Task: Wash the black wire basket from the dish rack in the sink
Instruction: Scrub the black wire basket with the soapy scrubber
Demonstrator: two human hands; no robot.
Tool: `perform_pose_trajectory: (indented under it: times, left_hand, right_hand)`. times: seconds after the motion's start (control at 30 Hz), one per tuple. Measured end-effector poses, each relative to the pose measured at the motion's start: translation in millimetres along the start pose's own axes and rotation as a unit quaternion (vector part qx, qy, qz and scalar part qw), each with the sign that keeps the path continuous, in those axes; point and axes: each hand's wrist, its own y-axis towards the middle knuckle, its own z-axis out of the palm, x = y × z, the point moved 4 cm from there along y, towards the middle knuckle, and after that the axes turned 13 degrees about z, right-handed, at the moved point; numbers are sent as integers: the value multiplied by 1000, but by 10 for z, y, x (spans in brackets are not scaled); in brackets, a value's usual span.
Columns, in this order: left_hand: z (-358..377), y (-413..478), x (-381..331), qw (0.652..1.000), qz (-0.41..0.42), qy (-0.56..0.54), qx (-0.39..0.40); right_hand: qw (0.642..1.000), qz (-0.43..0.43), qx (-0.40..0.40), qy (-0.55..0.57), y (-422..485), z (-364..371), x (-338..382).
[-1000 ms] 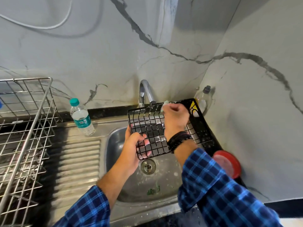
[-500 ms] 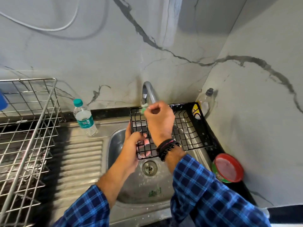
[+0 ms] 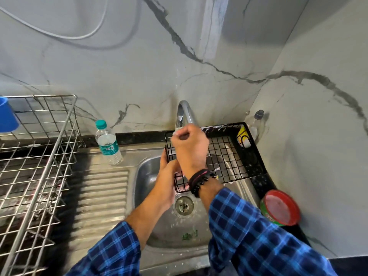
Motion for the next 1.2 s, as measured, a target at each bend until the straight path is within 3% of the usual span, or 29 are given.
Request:
perform_pose_trajectory:
  times: [0.2,0.33,0.47,0.7,0.77,0.83,0.93,1.07,1.2]
  left_hand:
    - [-111,4,53,1000,-3,2,7]
    - [-155,13,76,1000,2,22,14]
    - [-66,-7,6,998,44,39,32]
    - [-221,44,-58,998,17,0,57]
    - [-221,21,-89,997,11,-17,68]
    - [-177,-2,-89,997,-1,-50,63]
    - [-185,13,-32,997,-14,-74,28]
    - [-312,68,-34,997,33,-59,-39]
    - [-547,173,-97,987,-5,-13,-162]
  right_hand:
    - [990,-30,135,-19,18,92,71]
    - [993,12,117,21,6,3,43]
    - [994,36,100,-25,-99,11,-20]
    - [968,53,244,-8,-163,-135,-76]
    - [971,41,236,4,-94,-163,-10]
    - [985,31,166,33,2,-161,39]
    - [985,68,129,88,73,-164,12]
    - [968,43,233,79,-85,-275,-90]
    - [939,34,342,22,-269,-338,-238]
